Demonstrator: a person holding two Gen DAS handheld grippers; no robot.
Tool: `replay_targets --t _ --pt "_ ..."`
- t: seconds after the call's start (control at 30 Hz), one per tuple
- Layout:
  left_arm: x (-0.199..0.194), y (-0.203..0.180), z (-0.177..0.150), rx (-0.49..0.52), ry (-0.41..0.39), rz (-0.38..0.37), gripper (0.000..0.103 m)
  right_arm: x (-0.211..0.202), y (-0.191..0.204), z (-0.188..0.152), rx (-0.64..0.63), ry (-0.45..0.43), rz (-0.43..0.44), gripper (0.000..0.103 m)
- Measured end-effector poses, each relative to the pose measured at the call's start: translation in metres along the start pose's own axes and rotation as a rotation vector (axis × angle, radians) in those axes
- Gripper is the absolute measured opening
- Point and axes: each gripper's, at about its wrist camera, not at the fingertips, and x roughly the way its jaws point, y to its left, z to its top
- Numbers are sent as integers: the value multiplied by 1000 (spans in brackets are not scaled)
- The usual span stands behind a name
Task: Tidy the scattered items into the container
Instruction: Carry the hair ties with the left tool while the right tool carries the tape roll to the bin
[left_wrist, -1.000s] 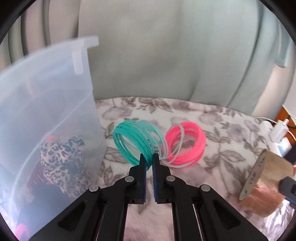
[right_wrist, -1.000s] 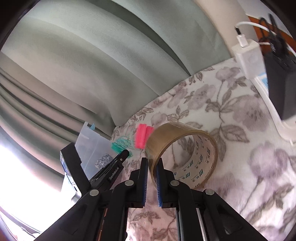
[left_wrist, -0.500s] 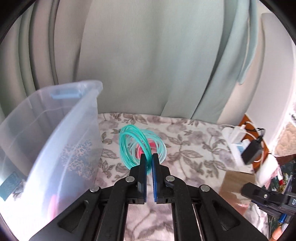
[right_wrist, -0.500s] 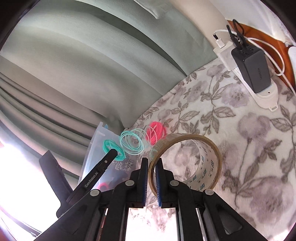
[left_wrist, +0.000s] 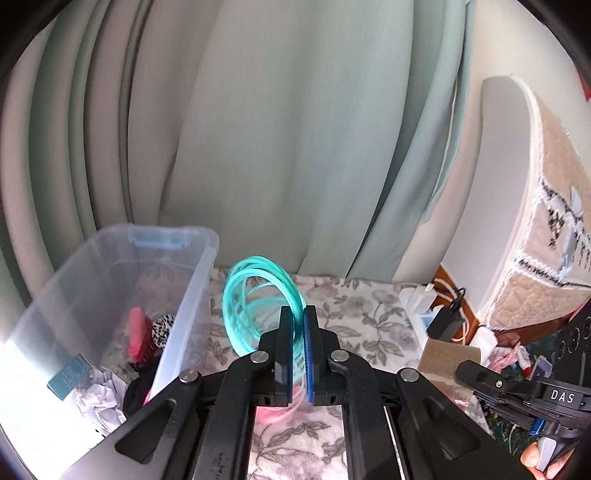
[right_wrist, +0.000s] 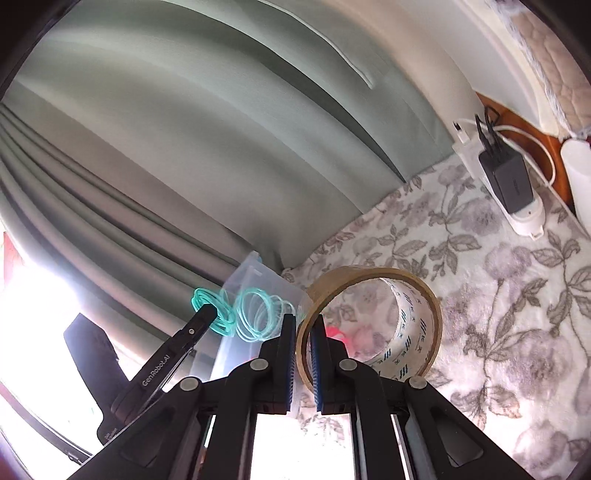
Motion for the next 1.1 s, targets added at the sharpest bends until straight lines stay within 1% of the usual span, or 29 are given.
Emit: replay_targets --t 0.3,0.5,0.73,1.1 --pt "-47 -8 19 11 -91 -30 5 -35 39 -3 -57 -69 39 9" --pt "-81 -2 38 11 -174 -20 5 -51 62 -7 -92 -97 67 9" --pt "-115 19 60 -2 -260 29 5 -58 90 -10 -139 -114 105 9" --pt "-146 66 78 -25 -336 127 5 -43 126 -10 -194 -93 161 9"
